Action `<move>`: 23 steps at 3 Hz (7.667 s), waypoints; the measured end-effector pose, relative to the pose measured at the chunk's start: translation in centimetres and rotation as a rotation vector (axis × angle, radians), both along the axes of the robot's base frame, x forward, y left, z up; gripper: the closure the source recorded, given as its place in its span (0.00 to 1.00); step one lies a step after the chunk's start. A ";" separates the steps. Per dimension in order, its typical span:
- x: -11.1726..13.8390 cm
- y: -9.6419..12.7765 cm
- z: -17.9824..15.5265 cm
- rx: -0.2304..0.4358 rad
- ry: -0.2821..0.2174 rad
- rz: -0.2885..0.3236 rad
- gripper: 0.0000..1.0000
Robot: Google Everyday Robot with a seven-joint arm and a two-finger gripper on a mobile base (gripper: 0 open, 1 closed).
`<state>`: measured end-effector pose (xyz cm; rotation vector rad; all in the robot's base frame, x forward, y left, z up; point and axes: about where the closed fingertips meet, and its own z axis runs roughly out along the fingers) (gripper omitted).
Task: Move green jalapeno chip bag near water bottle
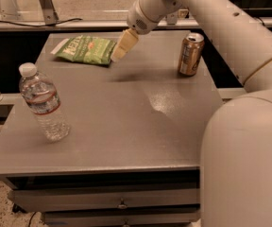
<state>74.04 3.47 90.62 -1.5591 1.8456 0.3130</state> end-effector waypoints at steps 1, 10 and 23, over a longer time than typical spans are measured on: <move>2.4 3.8 -2.0 0.030 0.035 0.001 0.00; -11.2 5.1 0.0 -0.053 -0.003 0.264 1.00; -17.0 -14.9 3.3 -0.022 -0.140 0.195 0.00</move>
Offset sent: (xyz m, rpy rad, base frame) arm 0.0676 0.0966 -0.0591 0.0623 0.0804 0.0028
